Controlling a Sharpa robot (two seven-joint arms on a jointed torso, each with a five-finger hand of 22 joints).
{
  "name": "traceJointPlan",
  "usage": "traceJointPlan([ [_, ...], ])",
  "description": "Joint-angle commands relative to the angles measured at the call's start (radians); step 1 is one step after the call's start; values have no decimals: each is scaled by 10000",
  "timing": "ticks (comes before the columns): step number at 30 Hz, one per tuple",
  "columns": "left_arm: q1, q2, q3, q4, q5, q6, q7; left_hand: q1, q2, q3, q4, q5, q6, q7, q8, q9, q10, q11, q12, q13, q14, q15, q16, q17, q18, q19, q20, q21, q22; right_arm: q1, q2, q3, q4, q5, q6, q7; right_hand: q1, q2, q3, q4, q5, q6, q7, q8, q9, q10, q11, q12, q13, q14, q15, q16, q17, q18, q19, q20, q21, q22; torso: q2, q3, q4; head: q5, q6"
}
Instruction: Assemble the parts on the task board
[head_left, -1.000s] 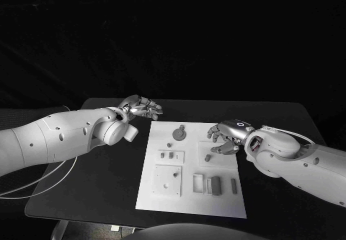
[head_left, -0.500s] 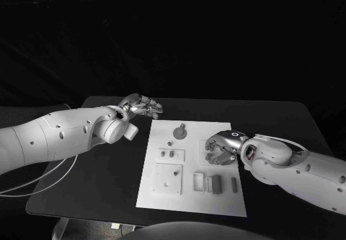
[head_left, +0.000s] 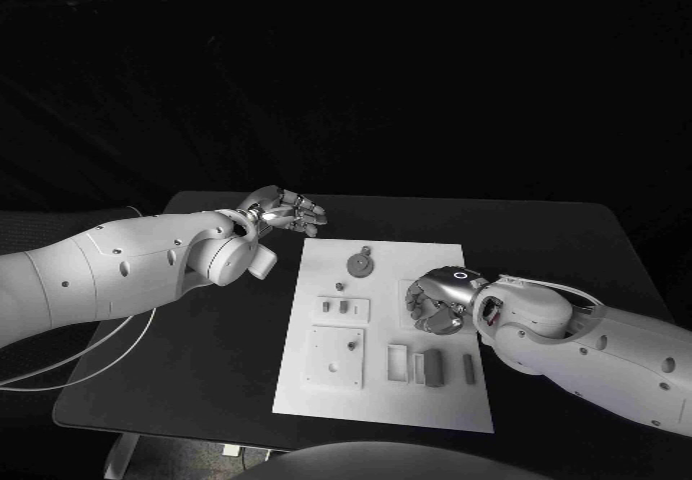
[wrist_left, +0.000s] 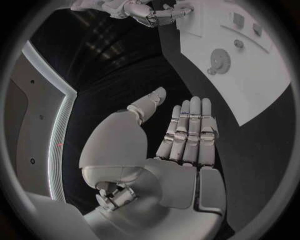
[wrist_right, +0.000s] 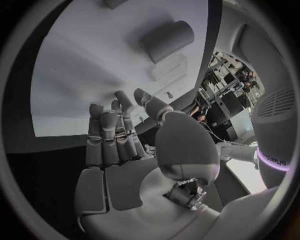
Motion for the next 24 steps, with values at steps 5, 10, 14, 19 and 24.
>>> traceJointPlan([
  [5, 30, 14, 6, 14, -2, 148, 61, -62, -48, -41, 4, -6, -21, -1, 28, -10, -46, 17, 1, -16, 59, 4, -46, 22, 45, 77, -1, -30, -10, -12, 37, 2, -23, -358, -282, 77, 163, 253, 358, -6, 63, 237, -8, 77, -67, 343, -77, 163, 39, 191, -75, 82, -47, 115, 198, -50, 100, 159, 0, -2, 0, 17, -22],
  [10, 30, 6, 6, 13, -2, 148, 42, -67, -45, -43, 10, -6, -21, -1, 28, -11, -45, 16, 1, -17, 60, 4, -49, 26, 45, 78, -1, -30, -11, -12, 48, 2, -54, -472, -331, 29, 246, 376, 489, -34, 61, 275, -21, 76, -103, 467, -127, 222, 52, 214, -123, 74, -63, 115, 209, -65, 103, 161, 0, -1, -3, 29, -39],
  [14, 30, 4, 6, 14, -2, 152, 34, -71, -42, -44, 14, -6, -23, 0, 28, -11, -45, 16, 2, -17, 61, 3, -52, 30, 45, 78, -1, -30, -12, -12, 66, 2, -65, -562, -338, 7, 304, 422, 552, -45, 60, 286, -23, 71, -125, 523, -152, 249, 58, 221, -147, 70, -71, 115, 209, -73, 106, 165, 0, 2, -3, 39, -51],
  [19, 30, -3, 6, 13, -2, 152, 25, -72, -39, -45, 17, -6, -24, 0, 27, -12, -46, 16, 1, -18, 62, 3, -54, 35, 45, 79, -2, -30, -12, -12, 84, 2, -103, -684, -315, -14, 410, 485, 640, -52, 55, 353, -44, 92, -151, 651, -203, 314, 80, 234, -194, 68, -80, 115, 211, -83, 118, 175, 0, 4, -3, 38, -62],
  [24, 30, -5, 6, 16, -3, 155, 22, -72, -36, -44, 20, -6, -26, 0, 27, -13, -47, 16, 1, -19, 63, 2, -57, 39, 46, 79, -3, -30, -13, -12, 103, 2, -114, -722, -306, -11, 421, 530, 669, -49, 51, 440, -75, 131, -156, 757, -245, 371, 106, 248, -233, 67, -86, 115, 219, -82, 129, 178, 1, 4, -5, 40, -69],
])
